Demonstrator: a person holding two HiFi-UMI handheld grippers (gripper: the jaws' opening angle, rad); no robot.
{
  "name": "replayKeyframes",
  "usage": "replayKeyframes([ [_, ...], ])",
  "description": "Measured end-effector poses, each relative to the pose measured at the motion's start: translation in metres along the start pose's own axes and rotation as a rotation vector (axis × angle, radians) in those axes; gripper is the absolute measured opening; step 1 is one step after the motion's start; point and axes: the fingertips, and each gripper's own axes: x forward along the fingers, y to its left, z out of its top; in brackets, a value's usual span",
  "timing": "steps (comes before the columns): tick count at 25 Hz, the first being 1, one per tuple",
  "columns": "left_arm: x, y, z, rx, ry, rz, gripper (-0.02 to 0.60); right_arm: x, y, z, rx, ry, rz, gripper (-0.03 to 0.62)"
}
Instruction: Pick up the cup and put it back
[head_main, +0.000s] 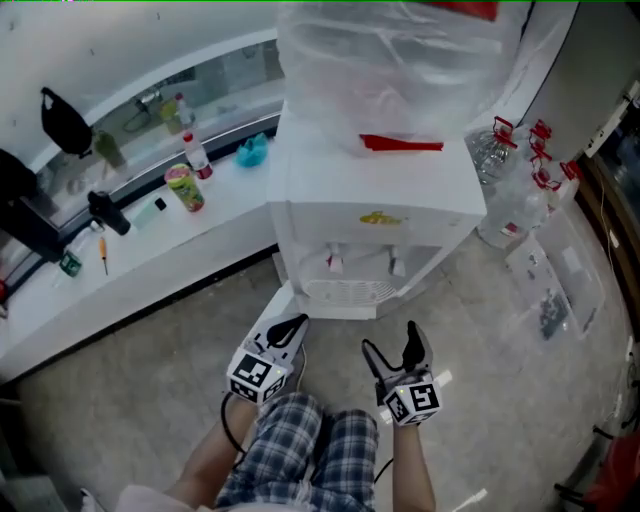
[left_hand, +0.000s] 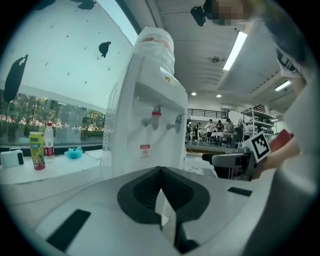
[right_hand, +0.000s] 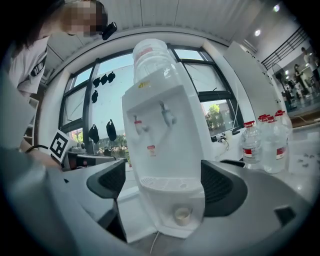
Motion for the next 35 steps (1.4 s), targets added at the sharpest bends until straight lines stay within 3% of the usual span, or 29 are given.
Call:
replayKeyframes([
  [5,0.033,0.01,-0.083,0.066,0.013,-0.022,0.025,0.008,-0.03,-0.085,-0.024,-0.003,0.009,0.465],
  [10,0.065,0.018,-0.151,0.051,-0.008,-0.029,0.025,0.013,-0.066,-0.156,-0.056,-0.016,0.022,0.465],
  [17,0.088,0.037,-0.234,0.068,-0.01,-0.011,0.025,0.036,-0.078,-0.237,-0.089,-0.01,0.105,0.465],
  [23,0.113,0.043,-0.275,0.076,-0.014,-0.009,0.025,0.065,-0.083,-0.288,-0.082,0.022,0.16,0.465],
  [35,0.137,0.055,-0.315,0.059,-0.007,0.019,0.025,0.095,-0.086,-0.333,-0.077,0.06,0.165,0.465],
])
